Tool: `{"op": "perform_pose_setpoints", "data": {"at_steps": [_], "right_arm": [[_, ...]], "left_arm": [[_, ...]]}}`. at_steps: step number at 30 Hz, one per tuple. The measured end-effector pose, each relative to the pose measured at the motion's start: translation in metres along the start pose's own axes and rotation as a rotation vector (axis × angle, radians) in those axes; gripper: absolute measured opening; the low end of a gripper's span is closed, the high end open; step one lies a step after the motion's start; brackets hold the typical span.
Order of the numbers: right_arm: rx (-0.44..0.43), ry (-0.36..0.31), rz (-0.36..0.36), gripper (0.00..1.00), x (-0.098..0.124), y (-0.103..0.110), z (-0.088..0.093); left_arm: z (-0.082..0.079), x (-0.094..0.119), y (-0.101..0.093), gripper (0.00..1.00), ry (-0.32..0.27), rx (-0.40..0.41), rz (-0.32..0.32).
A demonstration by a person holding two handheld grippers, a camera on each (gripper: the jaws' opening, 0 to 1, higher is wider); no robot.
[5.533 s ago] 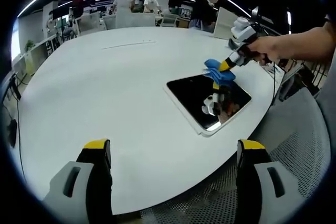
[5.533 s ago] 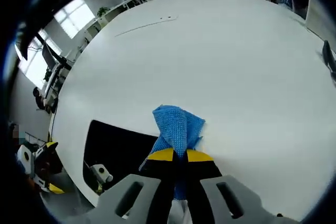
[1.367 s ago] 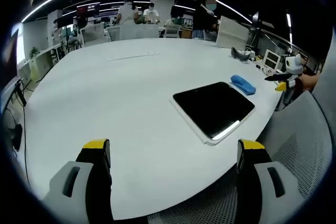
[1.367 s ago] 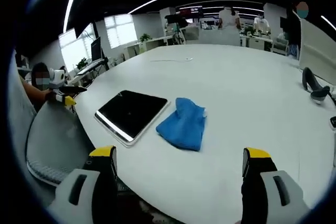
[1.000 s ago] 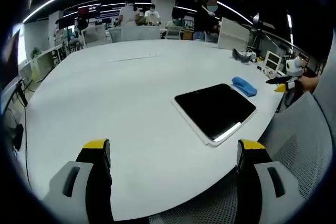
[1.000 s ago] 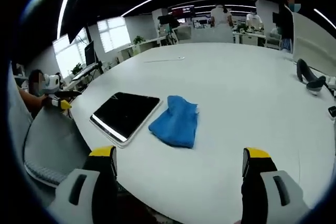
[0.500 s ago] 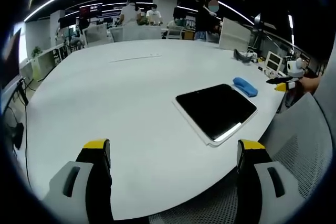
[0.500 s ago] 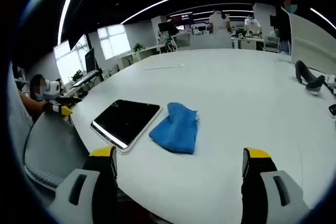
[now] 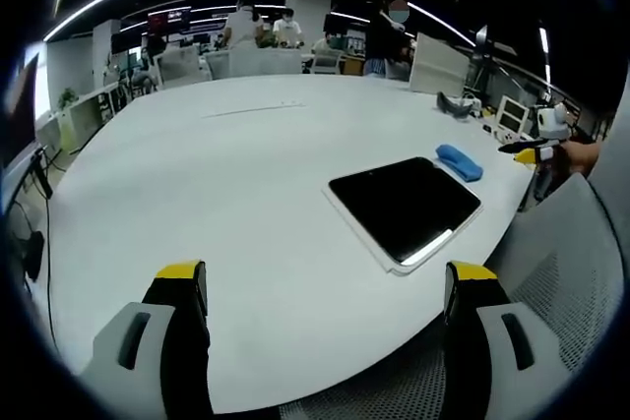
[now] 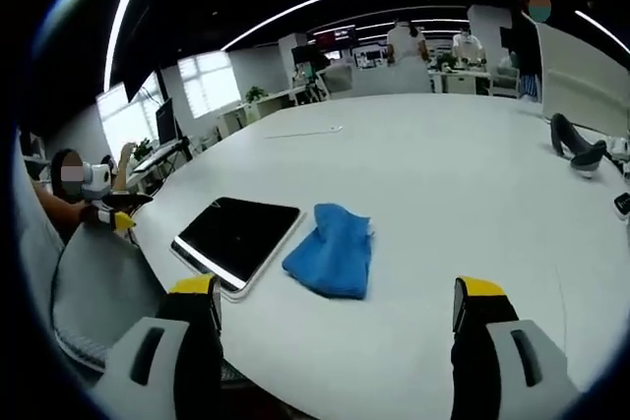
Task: Wipe the mirror surface with the cleaning cloth until all visible marks leave the cleaned area.
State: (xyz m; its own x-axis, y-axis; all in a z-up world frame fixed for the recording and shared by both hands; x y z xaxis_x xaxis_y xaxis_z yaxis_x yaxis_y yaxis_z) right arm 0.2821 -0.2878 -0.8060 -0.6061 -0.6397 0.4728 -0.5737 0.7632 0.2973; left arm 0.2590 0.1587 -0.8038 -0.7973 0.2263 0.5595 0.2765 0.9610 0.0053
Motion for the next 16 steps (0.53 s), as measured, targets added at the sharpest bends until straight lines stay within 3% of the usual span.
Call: {"op": "perform_pose_setpoints", "data": {"at_steps": [12, 16], "right_arm": [[-0.016, -0.005, 0.004, 0.98, 0.0013, -0.0038, 0.0023], [-0.021, 0.025, 0.021, 0.98, 0.0005, -0.0075, 0.0074]], "left_arm": [[-0.0008, -0.0001, 0.0016, 0.99, 0.003, 0.002, -0.011], [0.0005, -0.0007, 0.0030, 0.99, 0.006, 0.003, -0.013]]}}
Point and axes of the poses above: the point that each gripper's makers call its tool centre point, and the gripper's own axes: x roughly backward along the fingers, y roughly to its left, z roughly out of its underside, the point moved 1 cm from there along x, roughly backward along the fingers, and after that the axes turned 12 degrees about -z, right-handed, at the moved point
